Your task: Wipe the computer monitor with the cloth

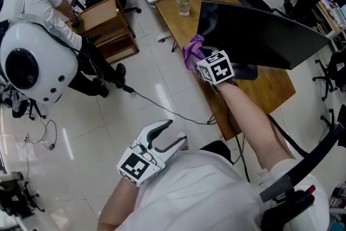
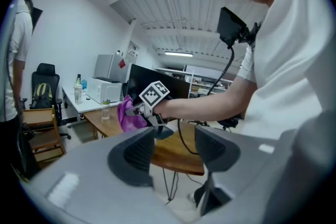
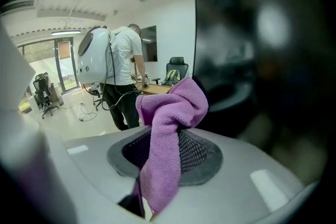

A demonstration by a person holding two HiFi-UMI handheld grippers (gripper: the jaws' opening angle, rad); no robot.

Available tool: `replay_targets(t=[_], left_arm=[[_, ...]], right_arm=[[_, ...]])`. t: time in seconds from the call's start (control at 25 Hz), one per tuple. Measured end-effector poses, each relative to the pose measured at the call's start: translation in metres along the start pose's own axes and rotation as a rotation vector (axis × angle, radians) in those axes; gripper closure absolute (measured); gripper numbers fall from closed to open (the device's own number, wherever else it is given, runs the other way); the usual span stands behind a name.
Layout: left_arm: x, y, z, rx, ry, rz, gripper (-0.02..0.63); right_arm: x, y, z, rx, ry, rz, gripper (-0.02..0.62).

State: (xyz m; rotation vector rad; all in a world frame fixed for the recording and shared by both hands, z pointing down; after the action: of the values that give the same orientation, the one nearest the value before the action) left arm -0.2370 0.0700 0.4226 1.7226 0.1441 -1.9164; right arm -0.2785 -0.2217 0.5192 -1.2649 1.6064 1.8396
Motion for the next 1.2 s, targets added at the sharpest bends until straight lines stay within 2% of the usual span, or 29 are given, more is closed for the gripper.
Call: replay_targets(t=[0.36,0.52,0.76,1.2], left_arm=[[0.006,-0.001,-0.005,-0.014,0.027,-0.033,0.345],[0.009,-0.003,-0.009,-0.019,0.002,-0.014,0.345],[0.01,-0.003,-0.007,-0.029,-0.006,-0.038,0.345],[0.021,0.0,0.002,-0.041,0.009,-0.049,0.345]], right_arm=[[0.053,-0.032,0.004,-0.002,-0.032,-0.054,0.465],[0.075,-0.043,0.007,0.002,-0.058,-0.079,0.465],[0.112,-0.056,0.008,0.013,-0.112,-0.119,0.465],[0.156,-0.078,0.009,0.037,-0.116,-0.168,0.465]])
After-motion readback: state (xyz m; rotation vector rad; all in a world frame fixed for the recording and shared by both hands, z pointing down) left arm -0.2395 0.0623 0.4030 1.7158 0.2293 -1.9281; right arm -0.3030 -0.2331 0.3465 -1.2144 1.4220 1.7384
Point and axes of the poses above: the fingertips, and each gripper's own axes: y forward along the fingers, z to its left, x out of its top, the point moved 1 cm from there along -y, backward along the fingers, and after that the axes turned 7 degrees about x, right-handed, at the moved point
